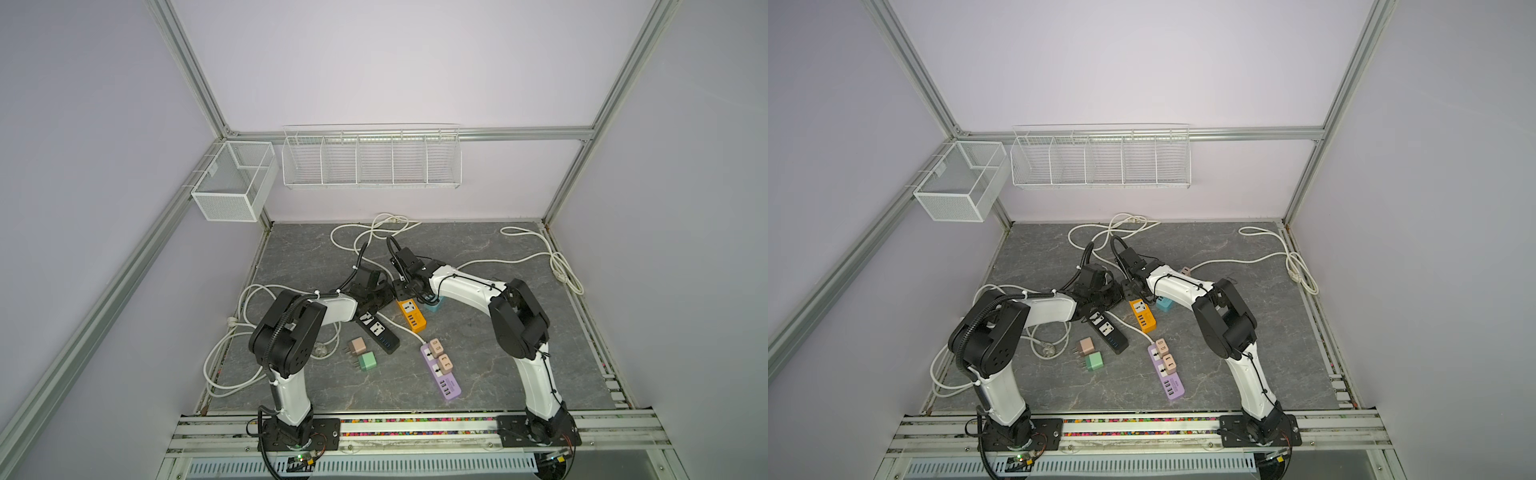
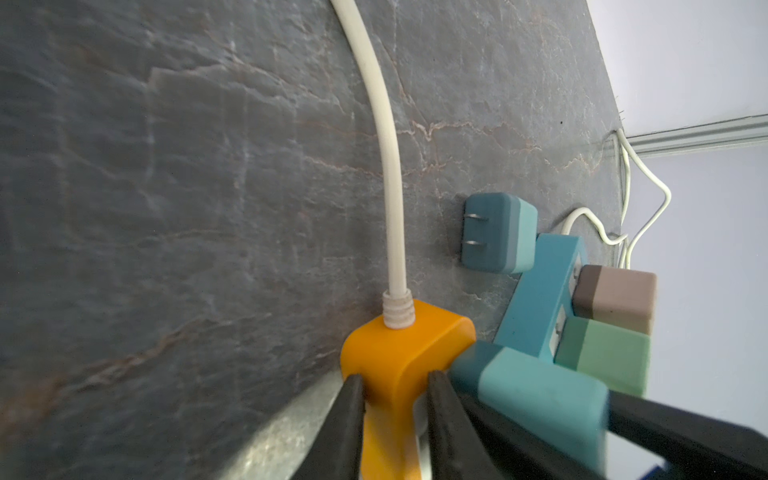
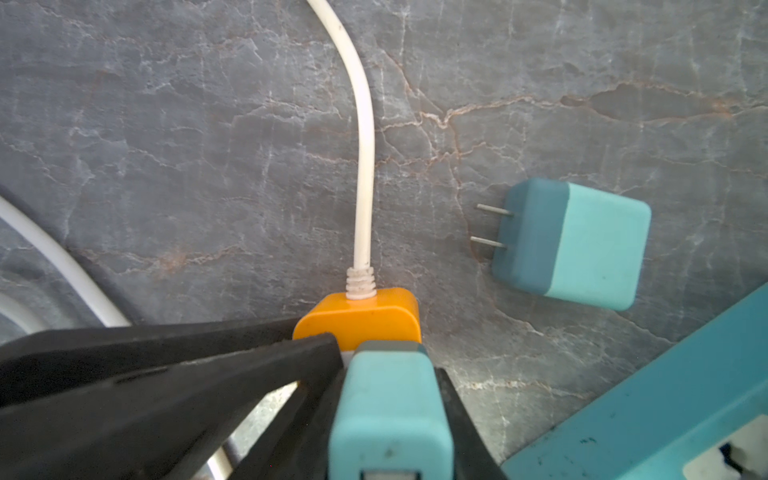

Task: Pull the plug off the socket
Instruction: 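Pull the teal adapter out with the right gripper while the left steadies the strip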

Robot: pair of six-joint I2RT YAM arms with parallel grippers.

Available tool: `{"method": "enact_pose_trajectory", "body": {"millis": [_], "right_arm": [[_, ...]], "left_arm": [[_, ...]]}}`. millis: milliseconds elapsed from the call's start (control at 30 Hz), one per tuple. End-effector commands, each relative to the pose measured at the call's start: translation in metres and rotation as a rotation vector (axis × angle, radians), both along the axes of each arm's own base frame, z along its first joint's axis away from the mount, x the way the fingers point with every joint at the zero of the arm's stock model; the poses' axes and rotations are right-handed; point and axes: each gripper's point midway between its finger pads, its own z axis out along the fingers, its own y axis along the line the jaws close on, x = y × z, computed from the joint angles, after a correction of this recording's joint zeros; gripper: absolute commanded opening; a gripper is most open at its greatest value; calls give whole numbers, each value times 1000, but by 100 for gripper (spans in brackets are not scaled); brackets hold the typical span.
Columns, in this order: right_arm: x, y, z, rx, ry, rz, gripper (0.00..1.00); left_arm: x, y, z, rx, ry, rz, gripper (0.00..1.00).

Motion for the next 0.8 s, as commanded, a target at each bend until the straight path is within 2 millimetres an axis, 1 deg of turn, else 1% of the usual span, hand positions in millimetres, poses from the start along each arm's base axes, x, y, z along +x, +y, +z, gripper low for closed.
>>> {"method": "enact_pose_trajectory", "body": {"millis": [0, 167, 233, 333, 400, 533, 633, 767], "right_arm": [[-9, 9, 19, -9, -35, 34, 28], [3, -7, 30, 28, -41, -10, 28], [5, -11, 34, 18, -55, -18, 27], [0, -5, 35, 8, -63, -1, 26], [-7, 5, 32, 7, -60, 25, 26], [-12, 16, 25, 8, -42, 47, 25], [-6, 6, 28, -2, -50, 23, 25], [0, -12, 44, 9, -76, -8, 25]], "left_arm": [[-37, 18, -56, 139, 182, 4, 27], [-39, 20, -57, 143, 186, 5, 27], [-40, 20, -58, 140, 187, 3, 26], [-40, 20, -58, 139, 187, 6, 26], [-40, 20, -59, 140, 188, 7, 26], [-40, 21, -59, 143, 191, 12, 26], [-40, 21, -57, 143, 187, 12, 26], [-37, 19, -49, 134, 171, 6, 26]]}}
